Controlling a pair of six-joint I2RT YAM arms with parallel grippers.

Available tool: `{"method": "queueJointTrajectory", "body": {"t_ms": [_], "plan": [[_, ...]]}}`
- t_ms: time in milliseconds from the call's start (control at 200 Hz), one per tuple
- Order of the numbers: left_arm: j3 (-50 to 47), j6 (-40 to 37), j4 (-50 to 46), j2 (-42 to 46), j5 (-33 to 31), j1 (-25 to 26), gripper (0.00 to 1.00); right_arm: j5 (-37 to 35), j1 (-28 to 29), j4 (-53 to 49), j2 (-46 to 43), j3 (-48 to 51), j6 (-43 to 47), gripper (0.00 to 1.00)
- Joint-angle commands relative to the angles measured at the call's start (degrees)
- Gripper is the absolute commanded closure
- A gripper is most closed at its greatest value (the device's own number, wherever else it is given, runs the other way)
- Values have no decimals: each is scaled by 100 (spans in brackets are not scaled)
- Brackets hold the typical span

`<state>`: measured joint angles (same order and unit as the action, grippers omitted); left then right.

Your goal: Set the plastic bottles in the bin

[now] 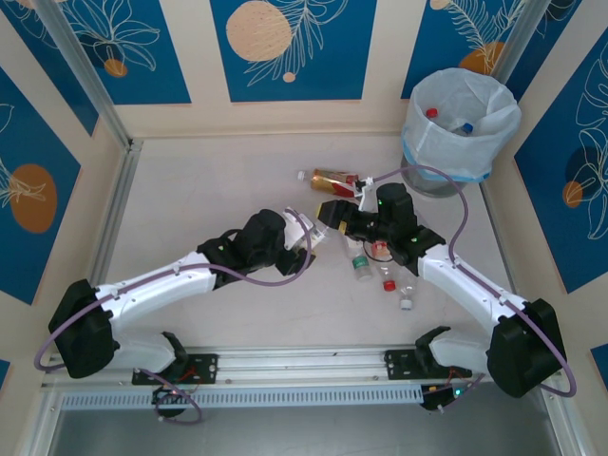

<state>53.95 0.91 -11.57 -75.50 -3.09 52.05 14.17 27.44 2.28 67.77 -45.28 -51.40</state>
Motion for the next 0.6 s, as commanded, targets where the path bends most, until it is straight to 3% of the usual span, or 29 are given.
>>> {"method": "queueJointTrajectory", "body": {"t_ms": [0, 135, 285, 410, 525, 595], "plan": [[176, -40, 27, -51, -26, 69, 100, 6, 33, -11, -5, -31, 90, 36], [176, -7, 27, -61, -42, 65, 100, -135, 43, 17, -77, 50, 108, 45], [231, 83, 33, -31, 25, 68, 100, 5, 43, 12, -80, 27, 251, 68], [298, 118, -16, -17, 63, 68, 99, 33, 42, 13, -95, 35, 286, 79], [322, 125, -52, 1, 98, 60, 93, 83, 42, 10, -97, 6, 333, 85], [335, 115, -67, 32, 196, 60, 82, 83, 43, 29, -101, -16, 350, 89]]}}
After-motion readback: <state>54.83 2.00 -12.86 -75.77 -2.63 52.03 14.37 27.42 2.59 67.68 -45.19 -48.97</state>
